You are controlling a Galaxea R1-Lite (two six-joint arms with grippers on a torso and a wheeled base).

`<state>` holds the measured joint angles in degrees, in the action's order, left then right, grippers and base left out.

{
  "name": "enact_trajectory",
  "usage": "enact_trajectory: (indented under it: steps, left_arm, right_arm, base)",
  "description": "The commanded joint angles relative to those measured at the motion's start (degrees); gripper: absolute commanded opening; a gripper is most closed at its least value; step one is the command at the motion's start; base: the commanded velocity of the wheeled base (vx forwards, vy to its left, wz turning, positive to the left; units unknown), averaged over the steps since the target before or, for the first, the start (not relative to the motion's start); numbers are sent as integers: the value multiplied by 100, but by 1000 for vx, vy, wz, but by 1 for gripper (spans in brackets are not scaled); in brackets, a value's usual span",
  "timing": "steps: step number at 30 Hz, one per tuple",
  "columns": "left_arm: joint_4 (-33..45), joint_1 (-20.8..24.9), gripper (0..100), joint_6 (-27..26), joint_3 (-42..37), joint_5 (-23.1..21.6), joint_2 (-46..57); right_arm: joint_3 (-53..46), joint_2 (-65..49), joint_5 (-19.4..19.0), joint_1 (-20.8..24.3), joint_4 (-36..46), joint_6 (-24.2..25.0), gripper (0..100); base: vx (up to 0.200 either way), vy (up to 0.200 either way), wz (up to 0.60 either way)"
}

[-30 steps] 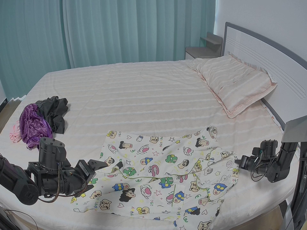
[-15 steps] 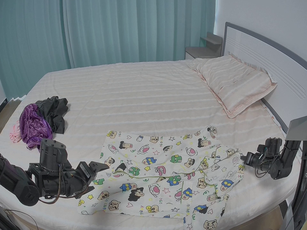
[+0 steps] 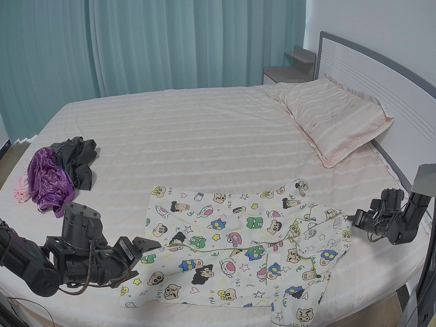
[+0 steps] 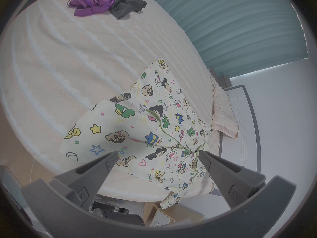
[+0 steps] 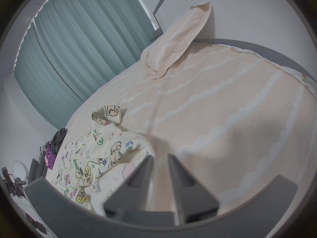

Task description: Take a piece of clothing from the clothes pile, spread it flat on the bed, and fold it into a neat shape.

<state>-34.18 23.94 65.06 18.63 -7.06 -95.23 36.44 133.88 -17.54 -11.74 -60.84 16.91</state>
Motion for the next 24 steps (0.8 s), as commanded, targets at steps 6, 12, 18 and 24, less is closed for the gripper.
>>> enact_trajectory:
  steps: [6,12,18,24]
  left_arm:
    - [17,102,100,24,-8,3,-48]
    - [43,172,100,33,-35,3,-57]
    - [52,278,100,7,-228,11,-57]
    - [298,374,100,-20,-254,3,-153]
  right_arm:
    - [-198,-195,-21,-30,-15,-12,100]
    - [-1086,-819,-48,40,-42,32,100]
    - [-1868,-1171,-56,216,-173,76,100]
    - [-2642,-1127,-56,629,-762,102,100]
  base:
    - [0,0,0]
    - [-100,0,0]
    - [-200,0,0]
    - [-200,0,0]
